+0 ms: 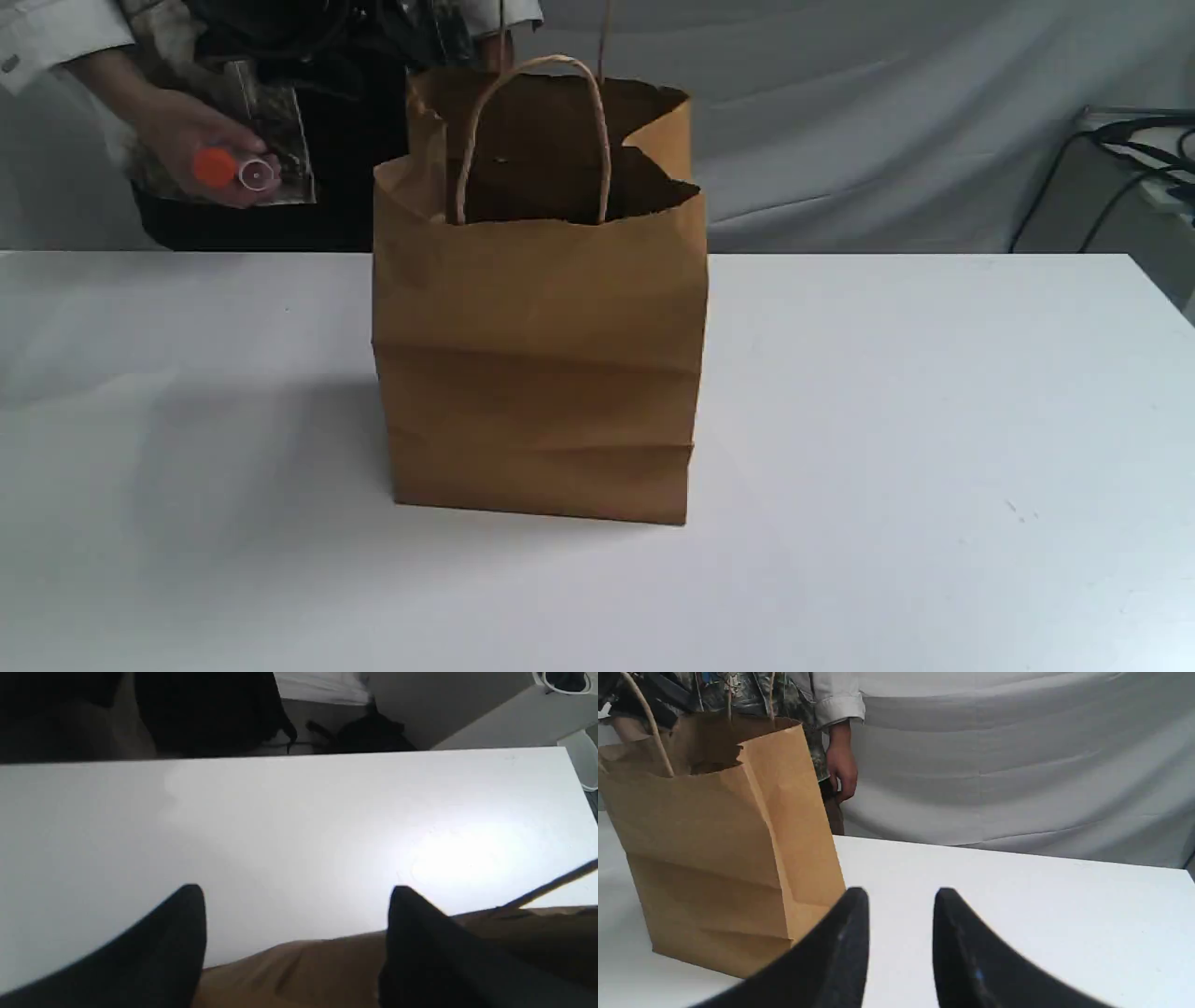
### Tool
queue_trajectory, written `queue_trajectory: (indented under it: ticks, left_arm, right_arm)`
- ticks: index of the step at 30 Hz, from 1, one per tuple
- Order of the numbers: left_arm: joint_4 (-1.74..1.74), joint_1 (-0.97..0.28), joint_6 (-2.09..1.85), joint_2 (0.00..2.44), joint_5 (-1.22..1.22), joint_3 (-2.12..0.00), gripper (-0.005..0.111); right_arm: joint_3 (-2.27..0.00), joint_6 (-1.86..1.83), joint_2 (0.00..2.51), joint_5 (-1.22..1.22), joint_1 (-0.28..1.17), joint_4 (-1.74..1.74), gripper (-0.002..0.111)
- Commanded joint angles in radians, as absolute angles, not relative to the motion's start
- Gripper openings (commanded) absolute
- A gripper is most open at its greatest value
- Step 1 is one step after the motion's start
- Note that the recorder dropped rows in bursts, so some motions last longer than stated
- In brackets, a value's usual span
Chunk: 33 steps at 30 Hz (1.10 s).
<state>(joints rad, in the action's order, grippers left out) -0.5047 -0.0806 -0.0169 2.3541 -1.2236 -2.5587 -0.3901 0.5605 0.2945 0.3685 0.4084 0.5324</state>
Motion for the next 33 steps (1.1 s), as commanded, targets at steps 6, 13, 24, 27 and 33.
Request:
queue_trajectory:
  ticks: [6, 13, 24, 27, 33]
  left_arm:
    - [-0.533, -0.129, 0.000, 2.318, -1.221, -2.575, 0.059]
    - [-0.497, -0.151, 0.046, 2.302, -1.221, -2.573, 0.059]
    - [-0.449, -0.147, 0.025, 2.221, -1.221, -2.384, 0.059]
    - [-0.460, -0.164, -0.035, 2.187, -1.221, -2.310, 0.059]
    - [-0.439, -0.174, -0.061, 2.177, -1.221, -2.292, 0.059]
  right_arm:
    - [-0.386, 0.556, 0.296, 0.363, 0.408, 0.538, 0.025]
    - [-0.386, 0.556, 0.296, 0.363, 0.408, 0.538, 0.025]
    - [-0.386, 0.556, 0.296, 0.355, 0.408, 0.538, 0.025]
    - [-0.386, 0.556, 0.296, 0.355, 0.408, 0.538, 0.025]
    - [-0.386, 0.556, 0.296, 0.355, 0.408, 0.538, 0.025]
